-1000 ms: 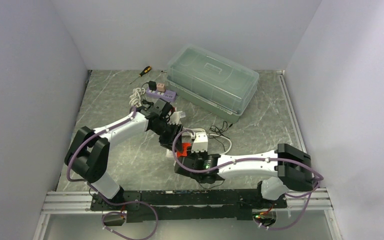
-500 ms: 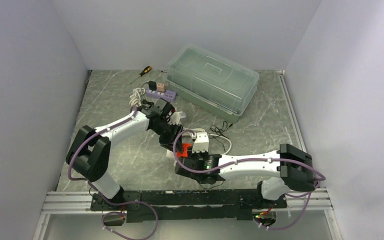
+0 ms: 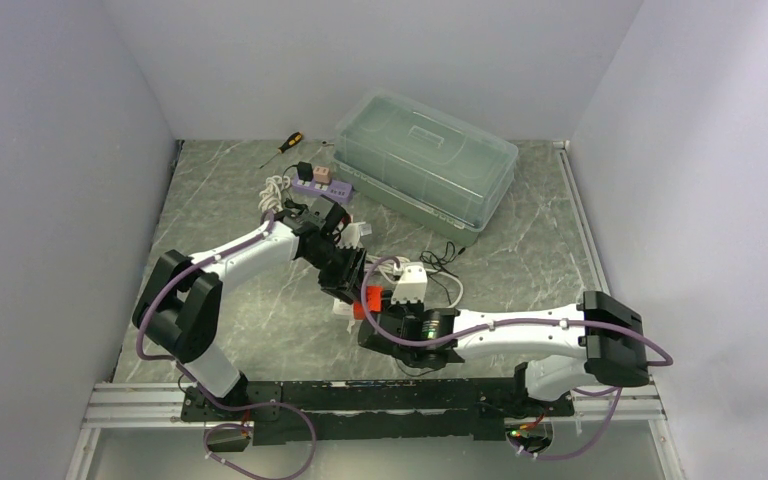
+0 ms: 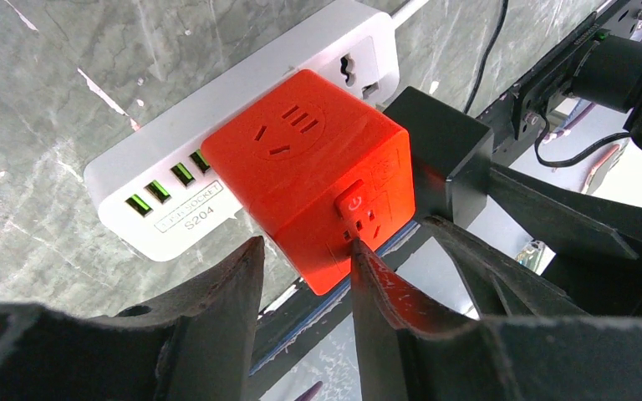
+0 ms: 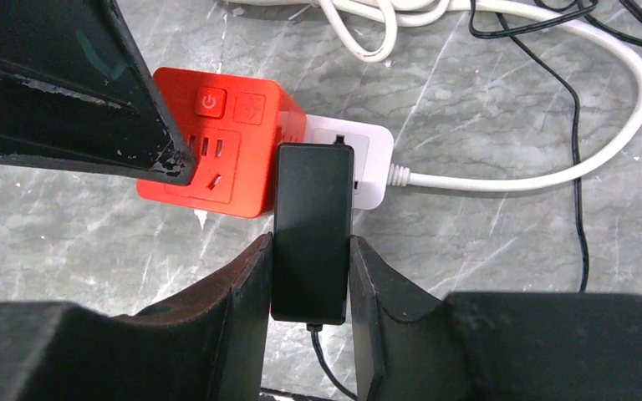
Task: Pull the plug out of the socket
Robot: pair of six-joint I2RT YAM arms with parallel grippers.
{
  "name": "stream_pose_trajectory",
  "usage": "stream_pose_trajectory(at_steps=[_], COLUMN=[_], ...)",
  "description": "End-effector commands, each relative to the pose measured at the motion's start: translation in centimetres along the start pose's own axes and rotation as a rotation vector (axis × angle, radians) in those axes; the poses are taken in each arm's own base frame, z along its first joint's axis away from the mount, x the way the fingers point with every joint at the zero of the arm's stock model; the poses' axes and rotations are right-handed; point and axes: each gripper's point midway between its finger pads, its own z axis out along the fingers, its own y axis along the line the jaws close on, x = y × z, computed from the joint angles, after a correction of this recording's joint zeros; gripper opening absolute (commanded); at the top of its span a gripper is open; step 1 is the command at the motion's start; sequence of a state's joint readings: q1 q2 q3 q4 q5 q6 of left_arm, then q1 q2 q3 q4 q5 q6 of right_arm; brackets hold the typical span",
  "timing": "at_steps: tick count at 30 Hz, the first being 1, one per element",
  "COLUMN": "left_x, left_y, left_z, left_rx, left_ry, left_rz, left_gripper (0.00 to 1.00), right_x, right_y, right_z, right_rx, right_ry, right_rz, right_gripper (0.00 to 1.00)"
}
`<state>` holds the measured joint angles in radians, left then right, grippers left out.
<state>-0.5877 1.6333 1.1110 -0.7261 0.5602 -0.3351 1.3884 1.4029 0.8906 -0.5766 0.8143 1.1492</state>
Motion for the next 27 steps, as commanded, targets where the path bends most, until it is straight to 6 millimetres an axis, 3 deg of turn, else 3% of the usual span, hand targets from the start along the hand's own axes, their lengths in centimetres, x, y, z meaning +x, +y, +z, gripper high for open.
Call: stream_pose_trajectory(at_steps=[1,7,15,20,27], left_x=[0.5,-0.6,-2.2,-2.7,-3.1], left_y=[7.3,6.9,5.7,4.3,2.8], left_z=[1.2,-0.5,-2.7,-3.4,-4.6], left_rx=[-0.323,-0.338,-0.273,-0.187,-0.126], left_ry=[0.003,-0.079,-0.196,-0.23,-0.292], left_rz=[0.014,0.027,0.035,0.045,0.087], left_gripper=[0.45,0.46,0.52,0.59,0.69], right_x=[-2.9,-6.9,-10.5,-11.0,-10.0], right_y=[0.0,-5.8,-14.4,-19.7,-23.9], right_z=[-1.0,-1.5,0.5,2.9,6.0], right_rx=[0.012,0.164,0.243,0.334,0.385], right_ry=[-0.078,-0.133,-0.162,-0.145,-0.088], right_rz=[0.04,0.034,0.195,0.339,0.458], right_gripper=[0.0,0.0,0.0,0.0,0.0])
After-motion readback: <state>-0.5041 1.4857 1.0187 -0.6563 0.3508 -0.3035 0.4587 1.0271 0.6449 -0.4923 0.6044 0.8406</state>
